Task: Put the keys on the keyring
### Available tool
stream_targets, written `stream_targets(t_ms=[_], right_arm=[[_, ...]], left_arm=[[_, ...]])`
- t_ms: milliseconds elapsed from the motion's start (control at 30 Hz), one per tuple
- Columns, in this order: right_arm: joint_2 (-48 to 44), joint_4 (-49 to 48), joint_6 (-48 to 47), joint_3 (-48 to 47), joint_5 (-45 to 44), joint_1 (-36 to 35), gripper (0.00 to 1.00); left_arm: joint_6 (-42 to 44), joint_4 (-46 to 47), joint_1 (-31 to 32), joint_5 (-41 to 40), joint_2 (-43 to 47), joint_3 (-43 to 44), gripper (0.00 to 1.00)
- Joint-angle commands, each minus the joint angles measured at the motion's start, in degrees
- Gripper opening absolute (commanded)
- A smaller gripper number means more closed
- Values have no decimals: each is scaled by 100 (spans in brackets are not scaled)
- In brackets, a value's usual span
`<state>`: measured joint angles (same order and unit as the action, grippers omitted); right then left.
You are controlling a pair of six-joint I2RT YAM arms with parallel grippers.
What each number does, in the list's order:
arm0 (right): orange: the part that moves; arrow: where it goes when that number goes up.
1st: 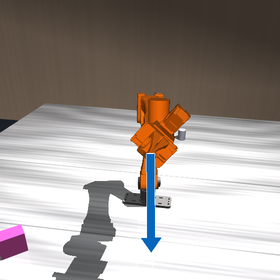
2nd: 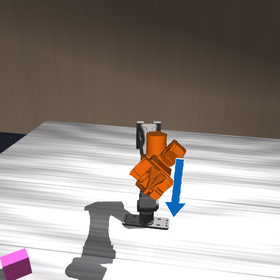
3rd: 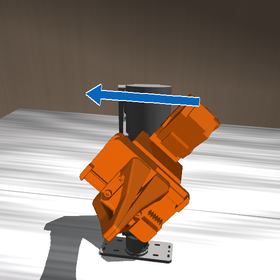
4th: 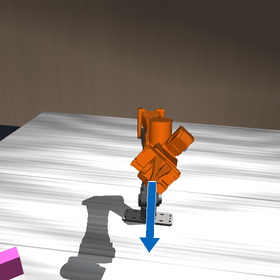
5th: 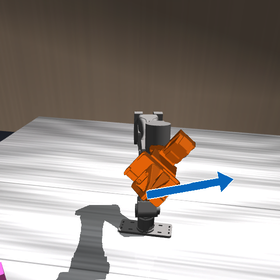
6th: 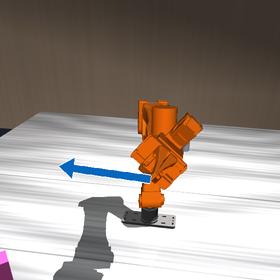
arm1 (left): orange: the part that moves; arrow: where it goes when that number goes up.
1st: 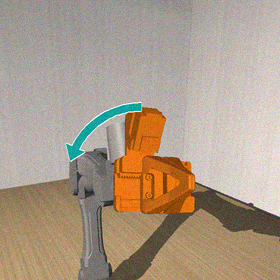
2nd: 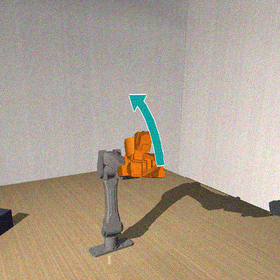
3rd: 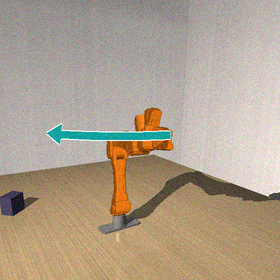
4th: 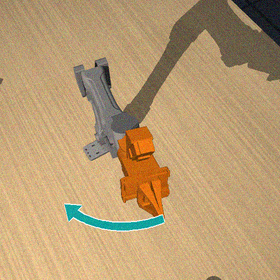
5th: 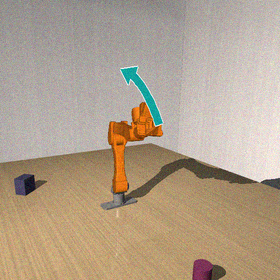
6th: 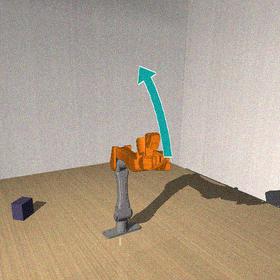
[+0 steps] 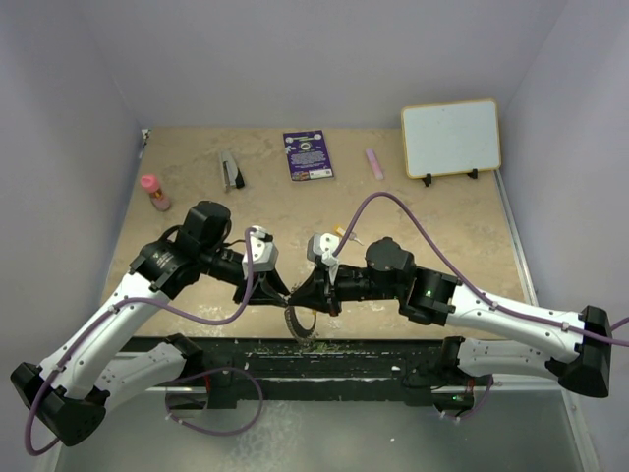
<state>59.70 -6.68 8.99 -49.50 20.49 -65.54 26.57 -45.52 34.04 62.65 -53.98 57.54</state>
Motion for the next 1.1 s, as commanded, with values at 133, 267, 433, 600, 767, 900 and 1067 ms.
stream_targets(t_ms=[133, 267, 433, 600, 767, 900, 1067], right_arm=[[121, -217, -83, -446, -28, -45, 0], [190, -197, -83, -462, -54, -63, 0], [200, -220, -78, -467, -71, -68, 0], [200, -181, -73, -466, -139, -78, 0], [151, -202, -52, -434, -224, -78, 0], [-202, -127, -33, -316, -1031, -80, 17], [-772, 404, 87, -280, -2436, -76, 51]], left_arm=[[-19, 207, 107, 269, -9, 275, 32], [-37, 223, 120, 307, -27, 271, 29], [-44, 270, 124, 268, 6, 215, 5], [-55, 301, 129, 226, 28, 221, 4], [-27, 322, 129, 113, 28, 188, 4], [319, 121, 129, -246, 103, 216, 4], [911, -279, 142, -788, 232, 202, 4]])
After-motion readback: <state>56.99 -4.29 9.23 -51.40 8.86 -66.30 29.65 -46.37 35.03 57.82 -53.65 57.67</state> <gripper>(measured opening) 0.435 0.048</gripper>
